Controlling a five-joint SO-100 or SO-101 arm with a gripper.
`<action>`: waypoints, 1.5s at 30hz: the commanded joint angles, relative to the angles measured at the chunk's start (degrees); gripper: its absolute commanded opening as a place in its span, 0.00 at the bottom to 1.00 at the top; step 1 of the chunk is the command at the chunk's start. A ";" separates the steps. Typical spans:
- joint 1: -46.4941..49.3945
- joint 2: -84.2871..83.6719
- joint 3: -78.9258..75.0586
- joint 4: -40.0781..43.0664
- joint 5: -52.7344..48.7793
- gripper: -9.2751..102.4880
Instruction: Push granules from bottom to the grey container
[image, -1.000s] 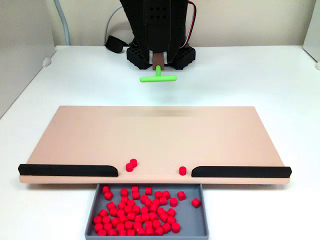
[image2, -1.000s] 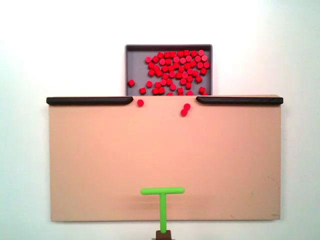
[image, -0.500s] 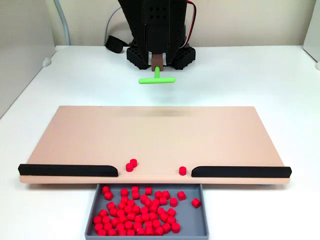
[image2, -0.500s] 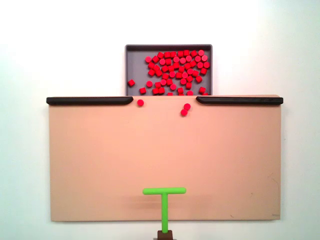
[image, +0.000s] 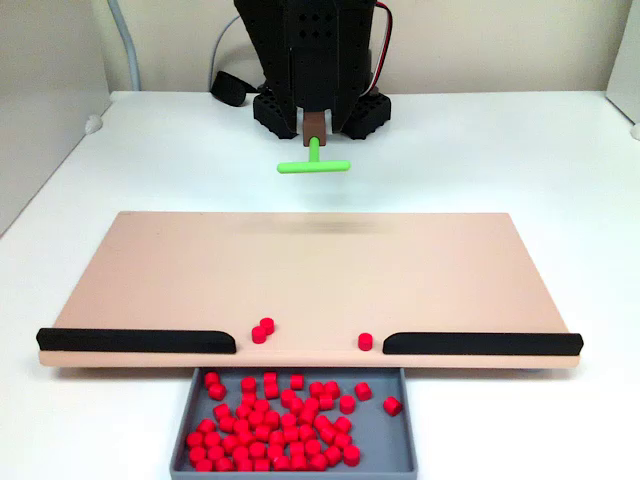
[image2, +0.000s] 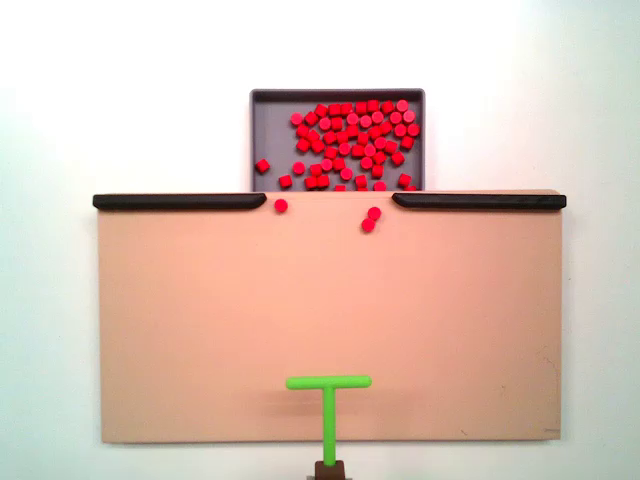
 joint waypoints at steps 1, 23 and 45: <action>-0.18 0.35 -0.44 -0.35 0.62 0.09; 0.53 0.26 -0.44 -0.35 -0.18 0.08; 3.34 -2.29 -0.62 -0.53 -4.66 0.08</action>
